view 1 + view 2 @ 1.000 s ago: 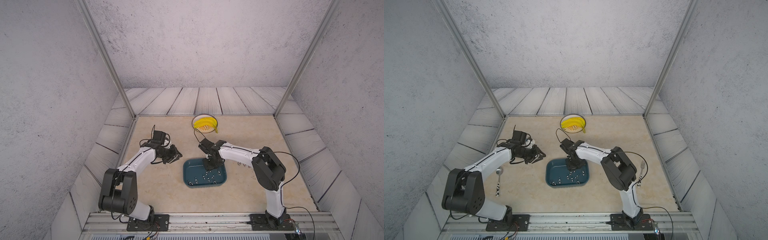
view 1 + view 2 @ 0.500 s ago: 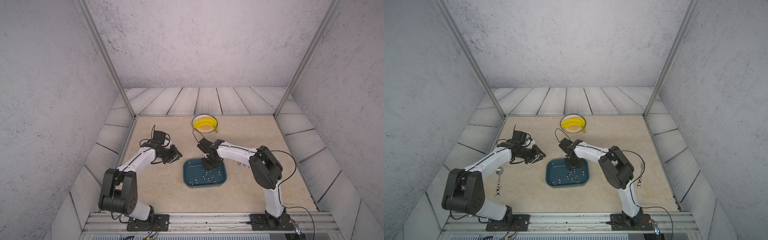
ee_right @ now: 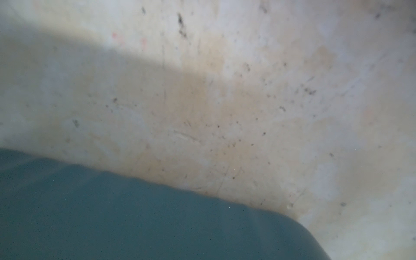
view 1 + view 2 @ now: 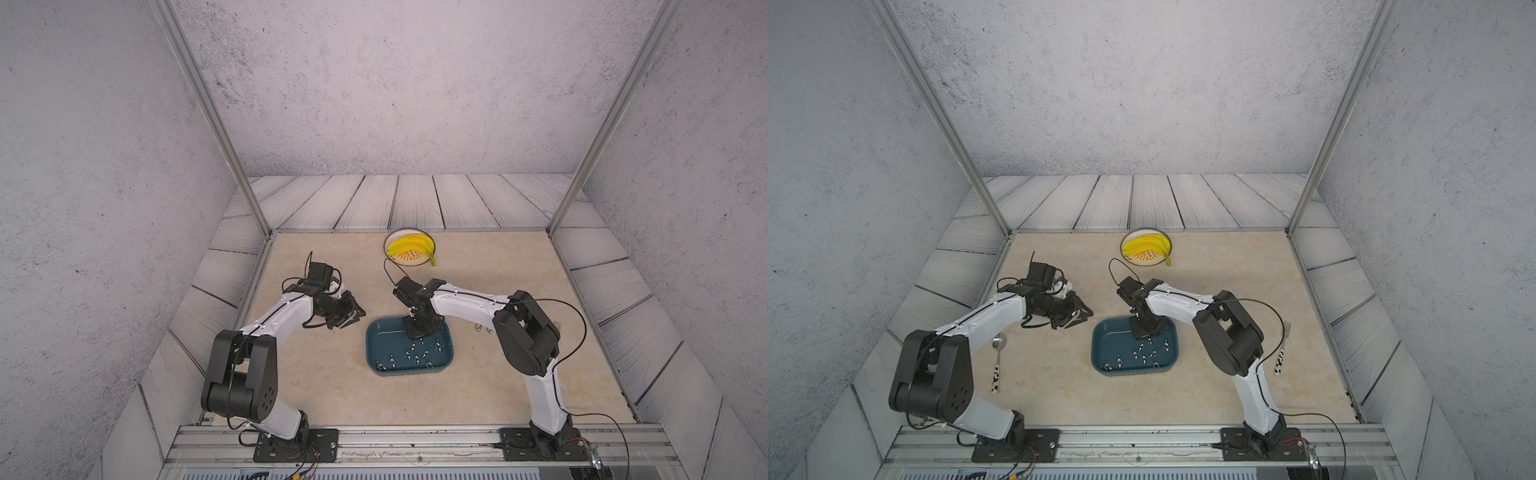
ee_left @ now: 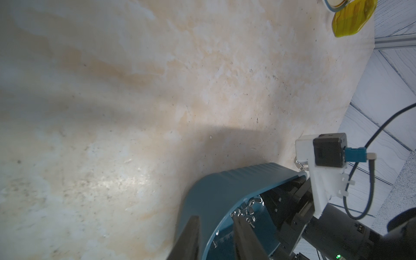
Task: Take out the wing nut from the storage box
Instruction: Pick up the wing nut from the storage box, then place the wing nut at the center of the board.
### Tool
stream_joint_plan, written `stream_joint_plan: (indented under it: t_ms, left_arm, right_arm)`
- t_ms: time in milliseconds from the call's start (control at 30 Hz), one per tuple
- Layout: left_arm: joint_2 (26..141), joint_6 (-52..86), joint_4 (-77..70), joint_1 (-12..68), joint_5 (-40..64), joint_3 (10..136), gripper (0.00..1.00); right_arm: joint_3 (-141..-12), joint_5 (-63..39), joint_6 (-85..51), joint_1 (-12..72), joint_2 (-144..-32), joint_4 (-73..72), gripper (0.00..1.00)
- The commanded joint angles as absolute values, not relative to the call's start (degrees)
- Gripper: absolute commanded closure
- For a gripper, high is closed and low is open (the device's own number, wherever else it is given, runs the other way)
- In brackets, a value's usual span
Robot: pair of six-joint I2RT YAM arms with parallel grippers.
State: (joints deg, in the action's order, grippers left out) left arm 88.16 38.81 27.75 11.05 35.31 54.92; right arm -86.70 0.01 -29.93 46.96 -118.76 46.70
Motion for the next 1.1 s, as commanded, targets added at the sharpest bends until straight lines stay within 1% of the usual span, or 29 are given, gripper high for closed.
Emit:
stream_joint_plan:
  t_ms: [0, 67, 200, 300, 433, 533, 633, 700, 833, 933, 1067]
  left_arm:
    - [88.29, 37.72, 27.86, 11.36, 35.38, 56.39, 0.68]
    - [88.10, 37.71, 27.86, 11.39, 35.29, 56.53, 0.68]
    - [87.80, 37.44, 28.45, 11.43, 35.38, 57.87, 0.68]
    - [87.55, 36.98, 28.72, 12.07, 35.28, 59.20, 0.68]
    - [88.25, 35.70, 29.62, 15.60, 34.34, 63.01, 0.68]
    - [89.67, 34.86, 30.44, 19.40, 33.84, 67.03, 0.68]
    - [91.45, 34.52, 30.61, 22.97, 34.81, 71.33, 0.68]
    - [93.57, 35.07, 30.26, 25.09, 37.30, 74.76, 0.68]
    - [96.71, 32.12, 32.11, 29.97, 37.95, 80.26, 0.68]
    - [98.42, 29.66, 34.66, 32.93, 38.13, 83.16, 0.68]
    - [98.55, 29.97, 34.26, 34.27, 38.41, 82.34, 0.67]
  right_arm:
    - [-87.18, 1.41, -29.49, 47.02, -120.68, 47.88, 0.98]
    - [-86.94, 1.78, -29.33, 47.02, -120.05, 47.92, 1.00]
    - [-86.72, 2.29, -29.09, 47.02, -116.71, 47.93, 1.00]
    - [-88.64, 4.72, -28.76, 47.01, -113.39, 50.53, 1.00]
    - [-91.00, 9.84, -28.82, 46.31, -108.84, 54.31, 1.00]
    - [-89.90, 11.75, -28.52, 43.70, -105.99, 55.13, 1.00]
    - [-86.25, 12.54, -28.47, 38.05, -103.27, 54.15, 1.00]
    - [-82.32, 12.33, -28.86, 32.44, -101.50, 52.12, 1.00]
    - [-76.03, 11.33, -29.48, 22.20, -99.98, 48.12, 1.00]
    - [-73.77, 12.33, -29.08, 17.92, -101.01, 46.06, 1.00]
    - [-71.43, 12.44, -29.57, 15.23, -102.94, 43.49, 1.00]
